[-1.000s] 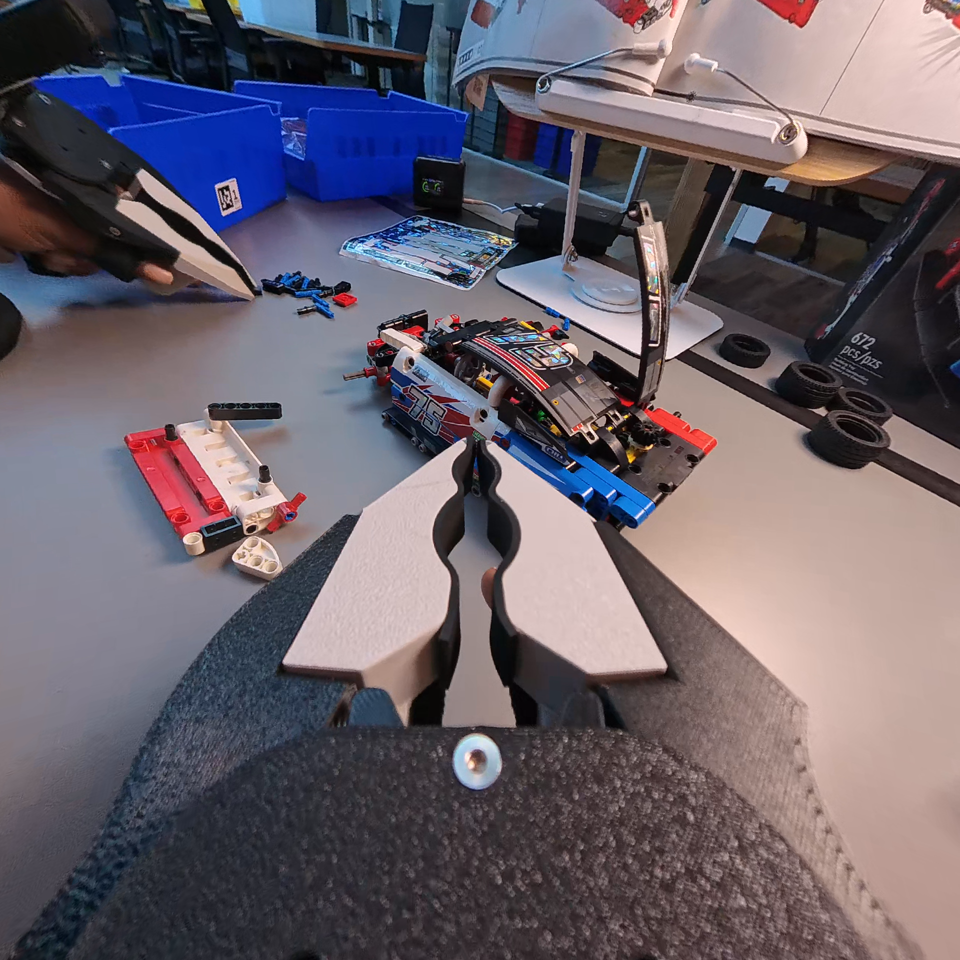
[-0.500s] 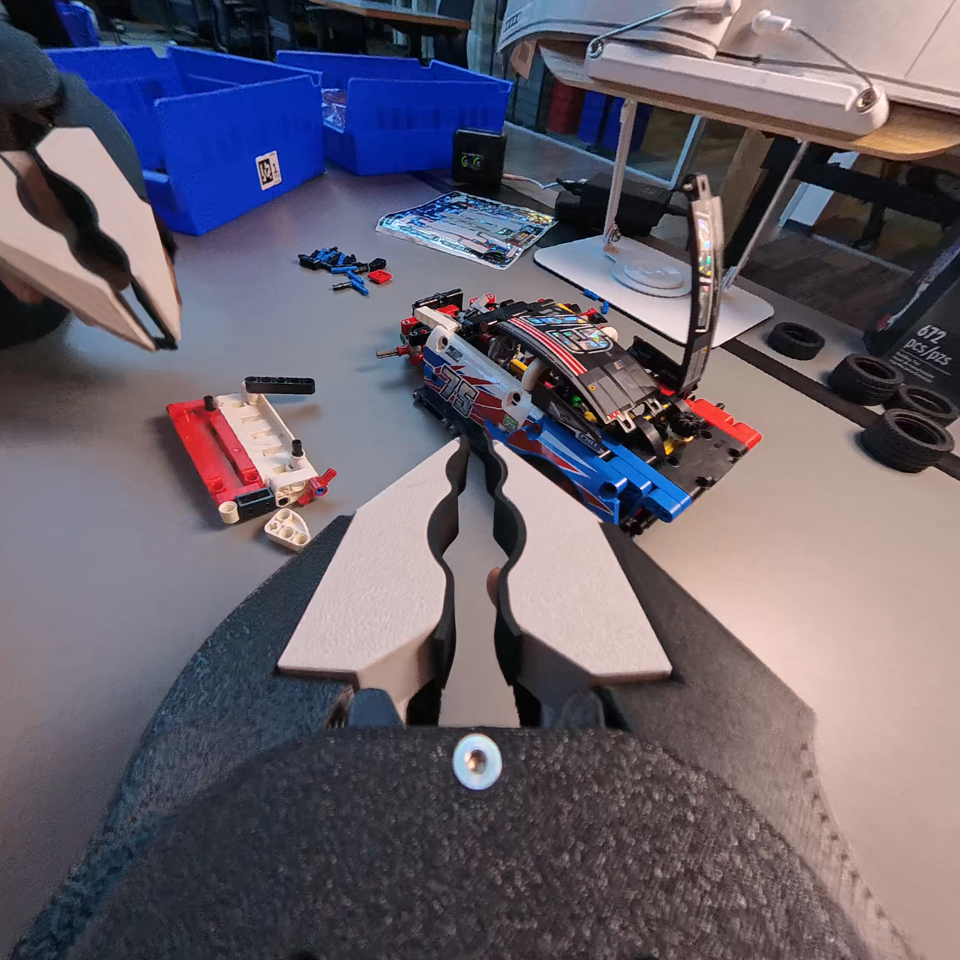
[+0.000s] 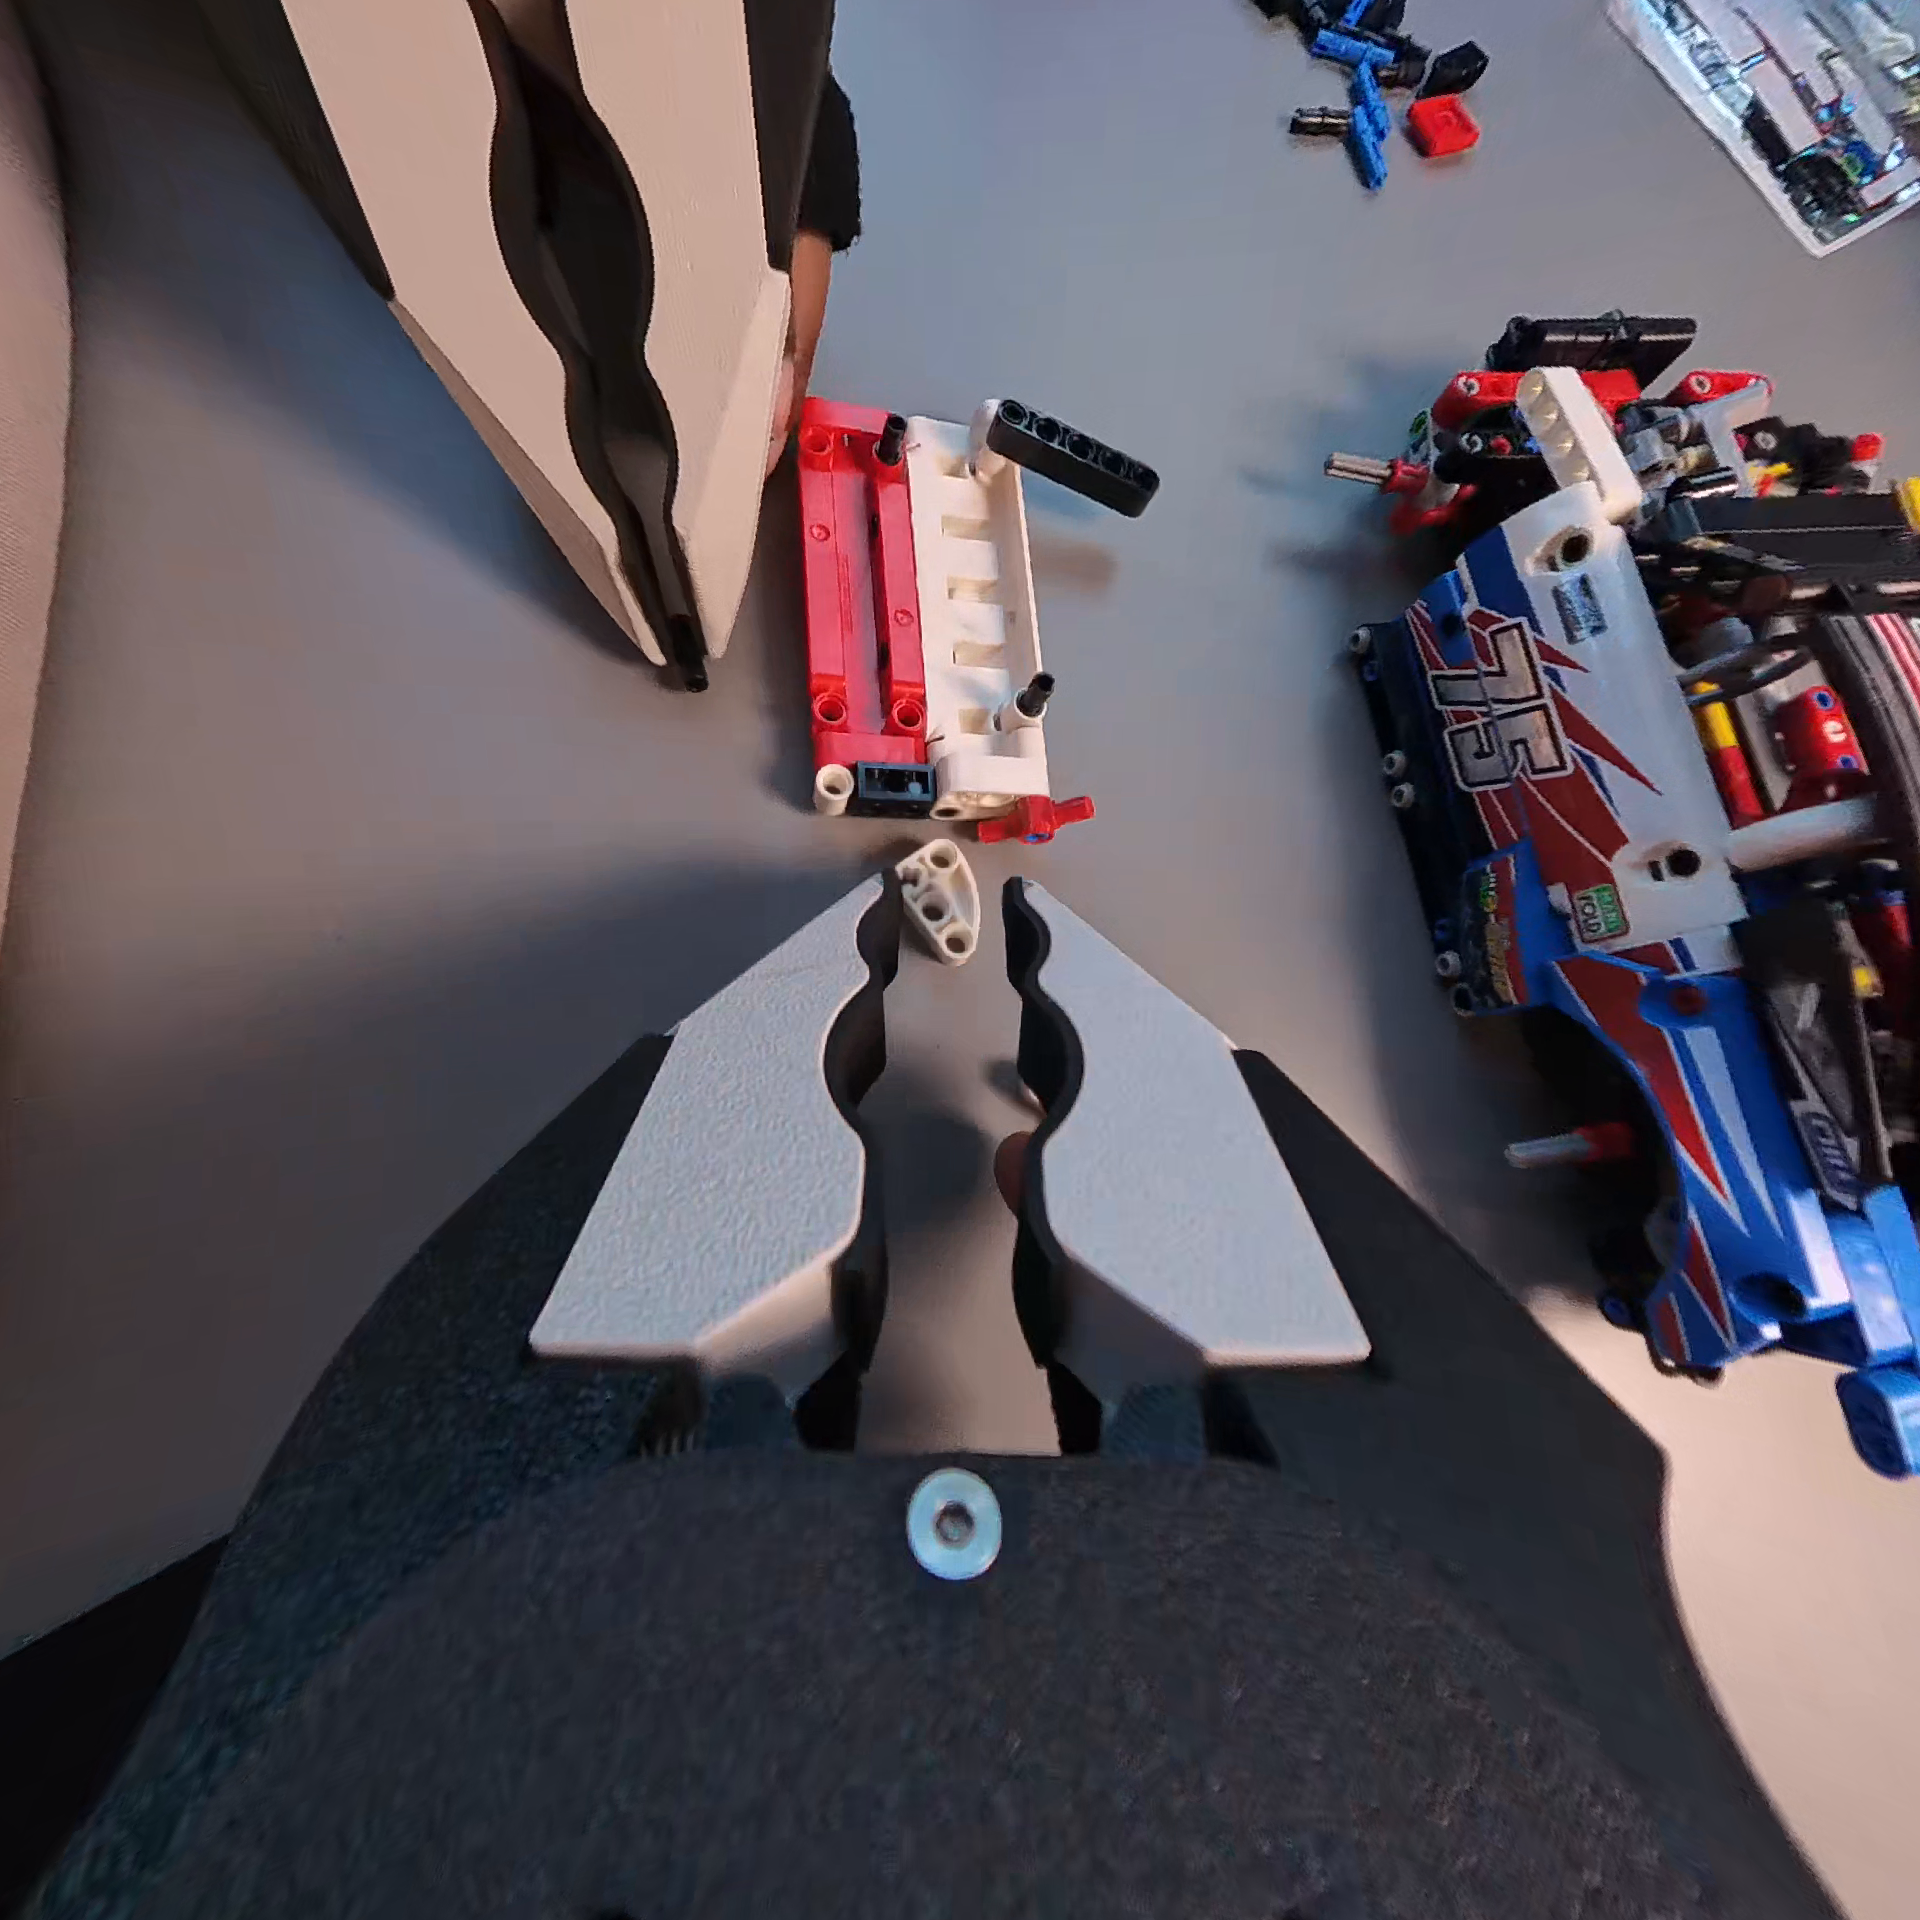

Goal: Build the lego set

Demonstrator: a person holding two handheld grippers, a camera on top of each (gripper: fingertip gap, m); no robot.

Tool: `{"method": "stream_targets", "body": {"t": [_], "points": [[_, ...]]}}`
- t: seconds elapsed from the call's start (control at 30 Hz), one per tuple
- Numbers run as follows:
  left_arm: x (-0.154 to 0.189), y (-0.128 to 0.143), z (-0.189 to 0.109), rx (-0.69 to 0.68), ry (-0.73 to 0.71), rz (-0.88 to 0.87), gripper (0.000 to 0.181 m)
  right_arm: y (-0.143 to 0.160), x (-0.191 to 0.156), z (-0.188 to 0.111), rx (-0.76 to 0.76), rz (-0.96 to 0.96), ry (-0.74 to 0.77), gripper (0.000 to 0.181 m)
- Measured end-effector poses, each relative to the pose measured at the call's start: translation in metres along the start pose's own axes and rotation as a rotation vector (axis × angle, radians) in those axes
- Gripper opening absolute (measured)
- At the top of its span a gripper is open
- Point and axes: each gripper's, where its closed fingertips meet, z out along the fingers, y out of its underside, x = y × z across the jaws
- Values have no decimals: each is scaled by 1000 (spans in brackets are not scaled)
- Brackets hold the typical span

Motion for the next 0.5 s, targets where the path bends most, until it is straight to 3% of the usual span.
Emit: {"method": "stream_targets", "body": {"t": [0.27, 0.5], "points": [[-14, 2, 4, -23, -104, 46, 3, 9, -8, 8, -129, 0, -32, 14], [-38, 0, 9, -56, -195, 1, 3, 0, -50, 9, -131, -52, -155, 12]]}}
